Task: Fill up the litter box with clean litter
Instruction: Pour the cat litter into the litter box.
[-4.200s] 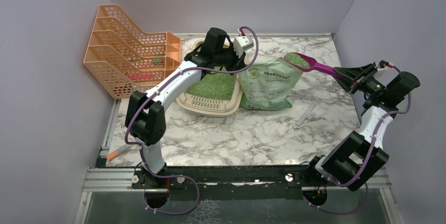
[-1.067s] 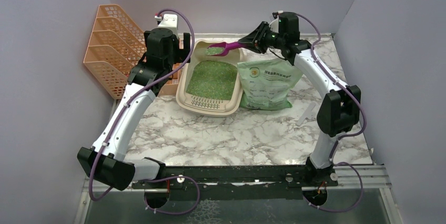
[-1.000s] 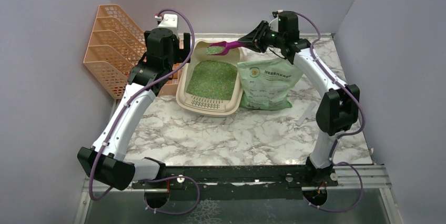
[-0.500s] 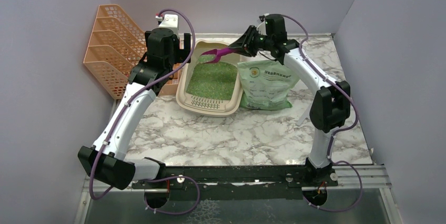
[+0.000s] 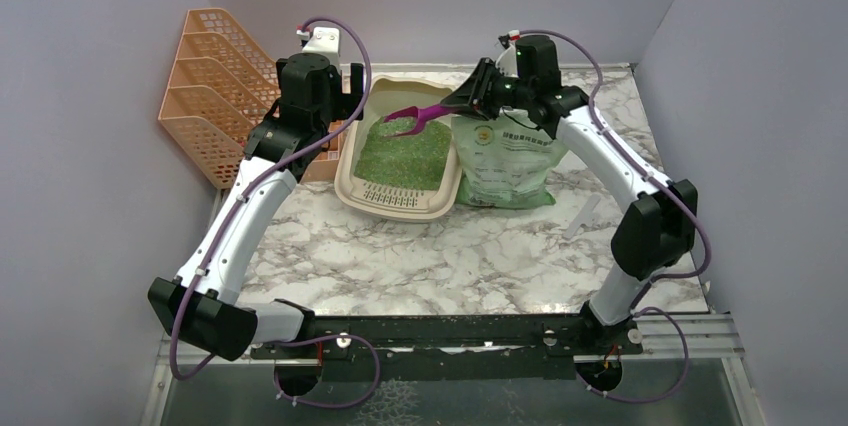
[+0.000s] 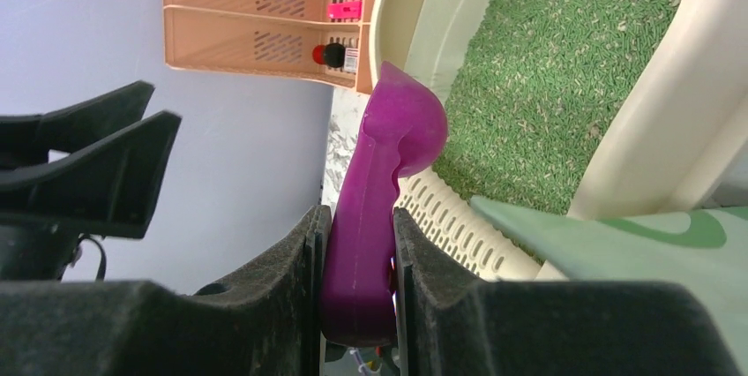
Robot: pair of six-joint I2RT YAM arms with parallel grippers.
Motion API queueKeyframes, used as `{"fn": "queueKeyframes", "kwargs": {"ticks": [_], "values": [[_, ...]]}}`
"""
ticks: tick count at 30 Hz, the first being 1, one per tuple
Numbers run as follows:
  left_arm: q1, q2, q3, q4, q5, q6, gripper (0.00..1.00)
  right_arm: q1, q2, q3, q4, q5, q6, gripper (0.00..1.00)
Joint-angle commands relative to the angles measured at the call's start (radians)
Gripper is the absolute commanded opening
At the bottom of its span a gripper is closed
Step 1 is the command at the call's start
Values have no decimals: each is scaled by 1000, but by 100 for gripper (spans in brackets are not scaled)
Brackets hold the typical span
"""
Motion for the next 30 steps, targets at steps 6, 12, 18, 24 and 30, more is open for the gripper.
{"fn": "queueKeyframes", "kwargs": {"ticks": [6,12,18,24,30], "values": [[3,-10,2,9,45,-6,99,9,-129,-12,-158,30,-140,1],[3,-6,1,12,67,-7,99,9,-182,-1,-258,107,-190,1],[3,-7,-7,16,81,-9,99,9,-211,15,-333,174,-231,1],[3,-4,-10,21,93,-16,99,9,-197,103,-438,219,-291,1],[3,3,-8,27,107,-21,99,30,-168,202,-511,266,-352,1]]}}
